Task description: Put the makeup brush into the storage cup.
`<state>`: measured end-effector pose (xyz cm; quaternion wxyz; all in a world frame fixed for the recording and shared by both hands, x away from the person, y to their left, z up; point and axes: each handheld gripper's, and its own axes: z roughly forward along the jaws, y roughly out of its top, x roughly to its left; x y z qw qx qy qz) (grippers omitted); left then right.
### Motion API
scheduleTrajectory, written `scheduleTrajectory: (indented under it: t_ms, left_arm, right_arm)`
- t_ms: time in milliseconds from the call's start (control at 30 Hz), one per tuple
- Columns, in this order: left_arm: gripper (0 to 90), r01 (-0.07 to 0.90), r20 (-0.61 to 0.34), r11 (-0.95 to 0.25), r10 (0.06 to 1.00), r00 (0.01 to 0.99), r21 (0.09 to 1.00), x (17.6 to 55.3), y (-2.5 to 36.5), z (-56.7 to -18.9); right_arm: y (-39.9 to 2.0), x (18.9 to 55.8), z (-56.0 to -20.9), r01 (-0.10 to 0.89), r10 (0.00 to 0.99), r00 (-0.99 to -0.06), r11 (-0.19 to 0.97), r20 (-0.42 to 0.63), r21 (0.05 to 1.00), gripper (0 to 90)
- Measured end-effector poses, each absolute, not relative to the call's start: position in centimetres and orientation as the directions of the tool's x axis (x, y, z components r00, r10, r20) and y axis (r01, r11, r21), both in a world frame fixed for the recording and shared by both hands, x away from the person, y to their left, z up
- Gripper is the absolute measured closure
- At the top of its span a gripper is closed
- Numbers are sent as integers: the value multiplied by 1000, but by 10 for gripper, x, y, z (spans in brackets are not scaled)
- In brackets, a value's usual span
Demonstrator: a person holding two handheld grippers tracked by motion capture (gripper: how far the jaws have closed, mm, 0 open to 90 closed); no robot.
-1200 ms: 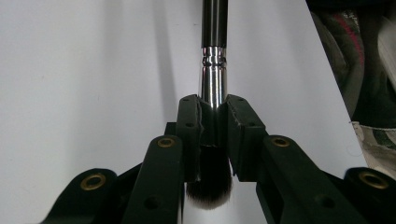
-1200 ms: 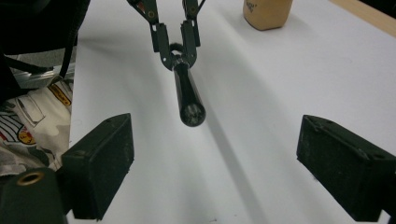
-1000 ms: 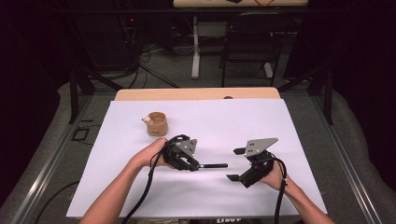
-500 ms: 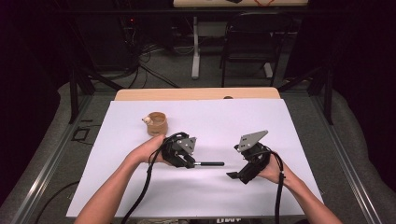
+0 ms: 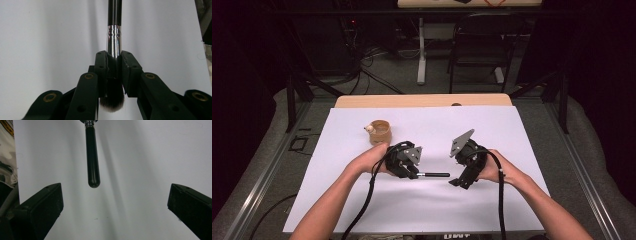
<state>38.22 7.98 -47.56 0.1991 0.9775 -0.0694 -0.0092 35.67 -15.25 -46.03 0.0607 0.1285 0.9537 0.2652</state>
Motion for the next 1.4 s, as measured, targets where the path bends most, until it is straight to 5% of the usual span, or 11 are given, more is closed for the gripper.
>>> scheduleTrajectory:
  t_ms: [500, 967, 1400]
  left_arm:
    - [763, -141, 19, -924, -144, 989, 356, 384, 76, -475]
    - [763, -153, 34, -928, -151, 988, 339, 385, 74, -476]
    - [762, -155, 44, -925, -149, 988, 346, 384, 73, -476]
  right_arm:
    - [-122, 364, -459, 163, 200, -978, 903, -55, 398, 0]
    - [-106, 363, -462, 126, 157, -986, 926, -60, 355, 432]
    - [-106, 363, -467, 119, 143, -989, 919, -35, 375, 657]
